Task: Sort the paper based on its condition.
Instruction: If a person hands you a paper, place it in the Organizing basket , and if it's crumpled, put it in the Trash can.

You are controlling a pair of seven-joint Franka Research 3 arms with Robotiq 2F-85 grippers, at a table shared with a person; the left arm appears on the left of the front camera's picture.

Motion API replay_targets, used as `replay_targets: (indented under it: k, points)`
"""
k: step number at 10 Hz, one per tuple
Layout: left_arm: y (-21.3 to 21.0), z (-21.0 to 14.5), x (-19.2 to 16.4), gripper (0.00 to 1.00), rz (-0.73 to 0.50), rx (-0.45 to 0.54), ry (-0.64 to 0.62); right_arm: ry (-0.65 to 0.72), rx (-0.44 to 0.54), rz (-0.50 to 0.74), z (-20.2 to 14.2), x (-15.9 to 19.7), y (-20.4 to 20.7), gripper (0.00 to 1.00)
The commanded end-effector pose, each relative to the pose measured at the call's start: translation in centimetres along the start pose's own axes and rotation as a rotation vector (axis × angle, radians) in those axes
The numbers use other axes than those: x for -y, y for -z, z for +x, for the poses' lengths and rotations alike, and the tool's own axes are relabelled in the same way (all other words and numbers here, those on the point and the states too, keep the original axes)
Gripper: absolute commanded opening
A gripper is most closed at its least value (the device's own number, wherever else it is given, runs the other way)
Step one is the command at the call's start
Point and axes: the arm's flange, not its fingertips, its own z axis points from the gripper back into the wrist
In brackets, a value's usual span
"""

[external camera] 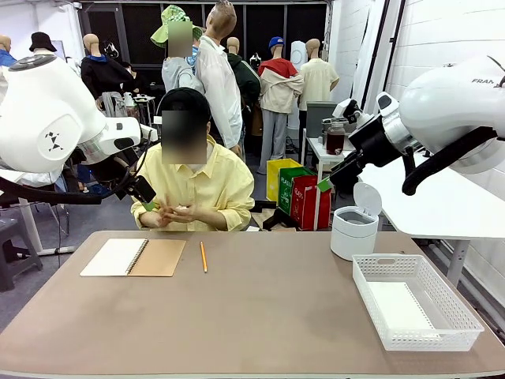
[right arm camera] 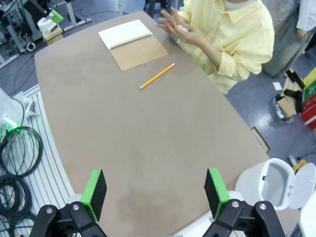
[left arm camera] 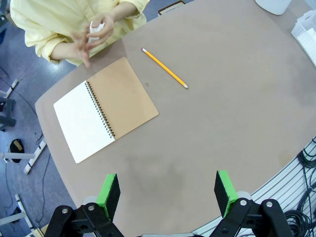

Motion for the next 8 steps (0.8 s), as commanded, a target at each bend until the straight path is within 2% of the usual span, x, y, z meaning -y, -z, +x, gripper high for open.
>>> replay_targets:
  k: [1,8]
  points:
    - [-0.03,-0.01,-0.06,1.00,-0.002,0.006,0.000,-0.008,-0.007,0.005,-0.11,-0.02,0.07,1.00]
    - [-0.03,-0.01,-0.06,1.00,-0.002,0.006,0.000,-0.008,-0.007,0.005,-0.11,-0.02,0.07,1.00]
